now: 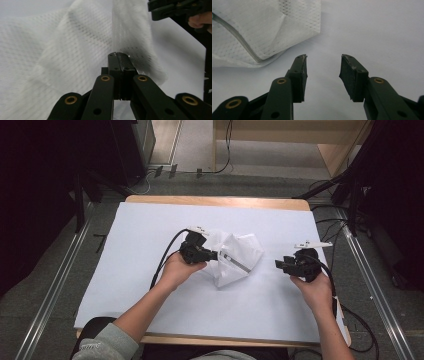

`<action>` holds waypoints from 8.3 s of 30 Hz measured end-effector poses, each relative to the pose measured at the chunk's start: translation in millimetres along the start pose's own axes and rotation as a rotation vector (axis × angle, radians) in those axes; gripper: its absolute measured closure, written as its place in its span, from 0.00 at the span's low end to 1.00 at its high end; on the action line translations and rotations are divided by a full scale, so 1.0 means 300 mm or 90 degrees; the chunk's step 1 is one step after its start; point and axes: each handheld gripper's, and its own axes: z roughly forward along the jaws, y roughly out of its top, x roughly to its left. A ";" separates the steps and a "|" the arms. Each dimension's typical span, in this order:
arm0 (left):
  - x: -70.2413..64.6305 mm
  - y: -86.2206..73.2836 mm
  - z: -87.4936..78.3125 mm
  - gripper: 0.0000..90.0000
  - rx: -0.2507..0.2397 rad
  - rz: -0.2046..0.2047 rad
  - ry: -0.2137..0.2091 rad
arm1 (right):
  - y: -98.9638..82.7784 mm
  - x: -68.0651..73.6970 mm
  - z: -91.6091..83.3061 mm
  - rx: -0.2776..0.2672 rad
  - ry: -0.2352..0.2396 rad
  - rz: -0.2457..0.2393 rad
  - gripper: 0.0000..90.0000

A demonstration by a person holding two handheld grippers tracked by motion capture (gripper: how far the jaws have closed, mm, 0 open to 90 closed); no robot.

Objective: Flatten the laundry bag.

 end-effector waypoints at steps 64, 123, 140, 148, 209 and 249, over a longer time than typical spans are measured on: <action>0.236 -0.146 -0.118 0.85 -0.010 -0.083 0.141 | 0.188 0.140 0.086 -0.038 0.150 -0.049 1.00; 0.140 -0.155 -0.054 0.51 0.038 -0.073 0.076 | 0.196 0.282 0.183 0.003 0.171 -0.116 0.81; 0.139 -0.185 -0.002 0.86 0.051 -0.036 0.096 | 0.179 0.122 0.332 0.038 0.049 -0.084 0.69; 0.142 -0.186 0.006 1.00 0.049 -0.042 0.087 | 0.174 0.084 0.354 0.037 0.030 -0.056 0.62; 0.194 -0.296 -0.362 0.88 0.014 -0.095 0.148 | 0.140 0.071 0.225 0.035 0.028 -0.037 0.86; 0.332 -0.177 -0.132 1.00 0.044 -0.102 0.184 | 0.059 0.145 0.250 0.063 -0.009 -0.076 0.97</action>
